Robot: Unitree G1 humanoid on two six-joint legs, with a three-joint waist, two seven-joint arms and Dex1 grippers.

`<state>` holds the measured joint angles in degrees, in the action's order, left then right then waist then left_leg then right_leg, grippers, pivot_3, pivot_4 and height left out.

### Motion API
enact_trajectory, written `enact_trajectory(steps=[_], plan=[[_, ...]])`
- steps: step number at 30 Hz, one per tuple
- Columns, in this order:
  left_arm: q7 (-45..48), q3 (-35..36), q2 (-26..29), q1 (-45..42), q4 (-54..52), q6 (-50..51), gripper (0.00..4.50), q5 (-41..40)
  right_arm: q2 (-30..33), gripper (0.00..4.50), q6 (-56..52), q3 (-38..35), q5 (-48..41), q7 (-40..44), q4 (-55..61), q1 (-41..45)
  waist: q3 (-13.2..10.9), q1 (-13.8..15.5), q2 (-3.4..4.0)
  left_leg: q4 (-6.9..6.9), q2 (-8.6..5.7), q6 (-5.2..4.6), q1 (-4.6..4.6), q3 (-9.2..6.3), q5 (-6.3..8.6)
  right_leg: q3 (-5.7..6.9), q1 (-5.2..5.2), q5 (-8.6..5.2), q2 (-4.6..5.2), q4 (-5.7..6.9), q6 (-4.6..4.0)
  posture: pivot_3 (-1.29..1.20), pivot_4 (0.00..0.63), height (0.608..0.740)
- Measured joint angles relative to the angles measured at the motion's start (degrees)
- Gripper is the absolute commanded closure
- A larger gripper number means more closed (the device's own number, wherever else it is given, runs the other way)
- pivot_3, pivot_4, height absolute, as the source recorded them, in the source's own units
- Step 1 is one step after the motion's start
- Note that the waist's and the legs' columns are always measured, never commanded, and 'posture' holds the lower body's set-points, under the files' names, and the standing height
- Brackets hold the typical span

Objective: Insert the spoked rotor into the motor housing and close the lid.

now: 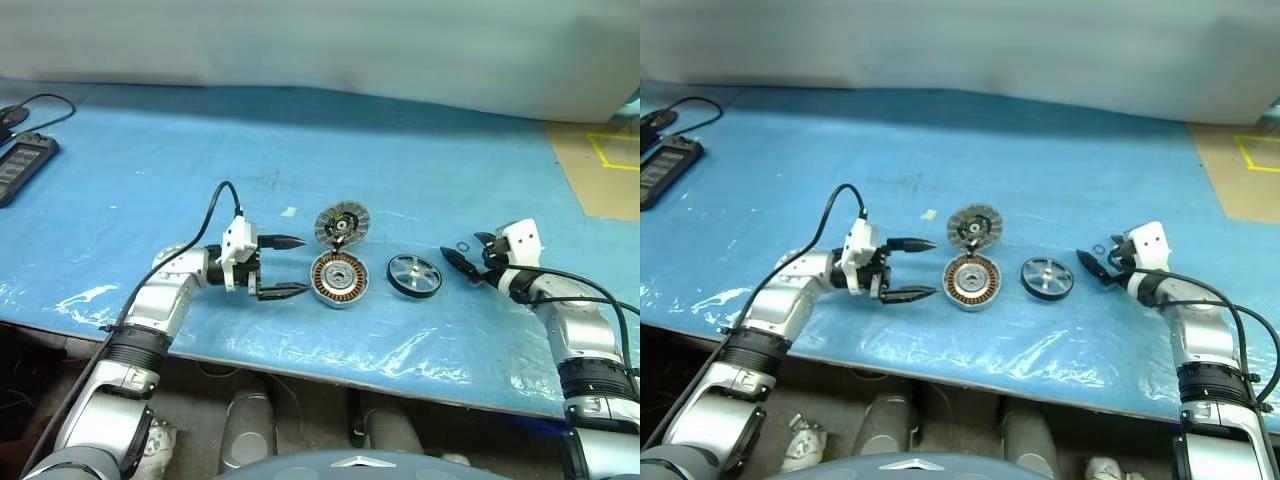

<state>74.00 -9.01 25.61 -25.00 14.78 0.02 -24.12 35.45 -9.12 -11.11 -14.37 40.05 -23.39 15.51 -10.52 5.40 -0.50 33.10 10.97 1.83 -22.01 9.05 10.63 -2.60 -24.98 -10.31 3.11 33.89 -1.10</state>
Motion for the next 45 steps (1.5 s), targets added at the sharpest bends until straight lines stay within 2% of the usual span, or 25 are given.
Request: enact_trajectory(steps=[1,4,11,12,14,22,28,34,45], plan=[[-0.52,0.01,-0.2,0.0,-0.24,0.12,0.01,0.07,-0.05,0.0,0.04,0.0,0.18,-0.41,-0.91,0.23,0.0,-0.01,0.0,0.0,0.0,-0.01,0.0,0.0,0.0,0.0,0.0,0.0,0.0,0.0,0.0,0.0,0.15,0.74],[-1.43,0.07,-0.44,-0.32,-0.8,0.69,0.0,0.12,-0.11,0.62,0.33,0.01,0.5,-0.91,-1.96,0.92,0.0,-0.07,0.0,0.0,0.01,-0.02,0.03,0.02,0.0,0.0,0.01,0.0,0.0,0.01,0.0,0.0,0.15,0.74],[-1.95,0.9,-0.51,-1.16,-1.28,1.1,0.0,0.17,-0.1,2.98,1.13,0.02,0.66,-0.87,-3.38,1.24,0.02,-0.03,-0.02,0.0,0.01,-0.16,0.05,0.05,0.03,0.01,0.06,0.0,0.01,0.0,0.0,0.0,0.15,0.74],[-1.93,0.91,-0.53,-1.16,-1.28,1.11,0.0,0.18,-0.1,3.45,1.04,0.02,0.68,-0.9,-3.38,1.24,0.02,-0.03,-0.02,0.0,0.01,-0.16,0.05,0.05,0.03,0.01,0.06,0.0,0.02,0.0,0.0,0.0,0.15,0.74],[-1.9,1.05,-0.56,-1.15,-1.27,1.1,0.0,0.19,-0.09,3.93,0.84,0.05,0.75,-0.98,-3.32,1.22,0.02,-0.02,-0.03,0.0,0.02,-0.17,0.06,0.05,0.03,0.01,0.08,0.0,0.02,0.0,0.0,0.0,0.15,0.74],[-1.13,2.17,-0.54,0.03,-0.06,-0.08,0.0,0.56,-0.06,3.94,0.34,-0.3,-0.04,0.7,-2.01,0.17,0.06,0.0,-0.08,-0.01,0.07,-0.18,0.1,0.05,0.03,0.04,0.16,-0.01,0.02,-0.06,0.01,0.0,0.15,0.74],[0.6,2.2,-0.63,0.46,0.27,-0.69,0.0,1.06,-2.2,3.94,-3.87,1.75,-6.41,8.74,13.04,-2.53,0.06,-0.32,-0.04,-0.06,0.16,-0.2,0.02,0.27,0.03,0.1,-0.11,-0.01,-0.02,0.0,0.01,0.0,0.15,0.74],[1.85,2.2,-1.1,0.64,1.9,-2.1,0.0,2.08,-2.26,3.94,-7.89,8.29,-7.29,12.39,23.84,1.17,0.07,-0.05,-0.04,-0.06,0.77,-0.19,0.0,0.77,0.03,0.09,-0.09,-0.02,-0.01,-0.04,0.01,0.0,0.15,0.74],[2.62,2.24,-2.24,0.66,5.33,-5.19,0.0,3.86,-2.29,3.94,-11.28,18.46,-7.29,20.82,27.05,4.44,0.07,0.05,-0.04,-0.08,0.83,-0.18,-0.06,0.97,0.02,0.12,-0.12,-0.15,0.01,-0.05,0.05,0.0,0.15,0.74]])
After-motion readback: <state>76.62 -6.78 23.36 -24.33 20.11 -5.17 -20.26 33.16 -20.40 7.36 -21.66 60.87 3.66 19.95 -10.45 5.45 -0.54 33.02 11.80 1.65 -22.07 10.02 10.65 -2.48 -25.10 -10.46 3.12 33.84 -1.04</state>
